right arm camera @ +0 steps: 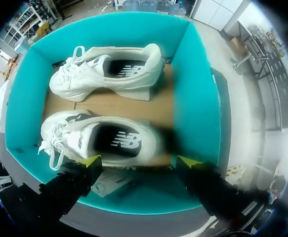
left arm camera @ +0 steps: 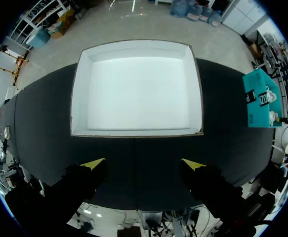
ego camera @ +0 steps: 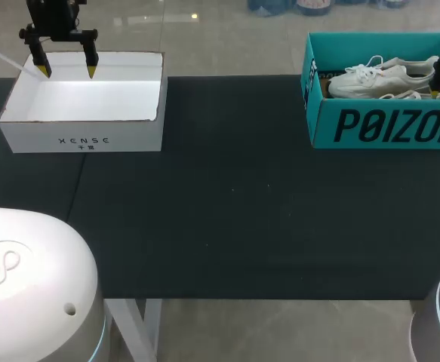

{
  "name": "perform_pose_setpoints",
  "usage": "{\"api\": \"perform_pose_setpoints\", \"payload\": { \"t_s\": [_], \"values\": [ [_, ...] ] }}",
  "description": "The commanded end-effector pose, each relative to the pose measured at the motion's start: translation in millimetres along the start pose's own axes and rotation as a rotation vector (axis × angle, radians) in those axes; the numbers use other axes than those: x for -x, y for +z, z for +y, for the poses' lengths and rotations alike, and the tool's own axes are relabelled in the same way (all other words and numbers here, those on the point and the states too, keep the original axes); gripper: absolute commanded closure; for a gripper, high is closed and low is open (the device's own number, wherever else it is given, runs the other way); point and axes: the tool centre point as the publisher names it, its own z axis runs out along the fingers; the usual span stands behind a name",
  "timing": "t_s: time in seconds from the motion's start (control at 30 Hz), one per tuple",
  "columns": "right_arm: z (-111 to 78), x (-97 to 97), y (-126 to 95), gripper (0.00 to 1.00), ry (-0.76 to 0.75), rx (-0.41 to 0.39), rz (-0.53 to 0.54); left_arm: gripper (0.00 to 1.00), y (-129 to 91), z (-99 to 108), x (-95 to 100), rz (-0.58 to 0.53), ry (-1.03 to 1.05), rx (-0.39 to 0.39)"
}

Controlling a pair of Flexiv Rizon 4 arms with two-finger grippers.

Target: Take the shoe out of the shoebox, open the shoe tongue, remove and reinsert the insole, then place the shoe into the shoebox

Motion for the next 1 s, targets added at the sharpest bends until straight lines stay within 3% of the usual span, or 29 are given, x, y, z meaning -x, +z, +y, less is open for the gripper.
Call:
{"api": "perform_pose_setpoints", "payload": {
  "t_s": [0.03,0.27,0.3,0.33,0.4,0.43,1.0],
  "values": [
    [9.3,1.3,12,0.0,0.003,-0.007,0.0,0.0,0,0,0.0,0.0,0.0,0.0],
    [13.1,4.3,20,0.0,0.0,-0.006,-0.012,0.0,0,0,0.0,0.0,0.0,0.0],
    [13.3,5.6,22,0.08,0.004,-0.006,-0.016,0.0,0,0,0.0,0.0,0.0,0.0],
    [13.4,6.1,23,0.44,0.006,-0.007,-0.018,0.0,0,0,0.0,0.0,0.0,0.0],
    [13.9,7.4,24,0.87,0.013,-0.003,-0.021,0.0,0,0,0.0,0.0,0.0,0.0],
    [14.3,8.0,25,1.0,0.014,-0.002,-0.022,0.0,0,0,0.0,0.0,0.0,0.0],
    [14.4,13.2,17,1.0,0.044,0.037,-0.034,0.0,0,0,0.0,0.0,0.0,0.0]
  ]
}}
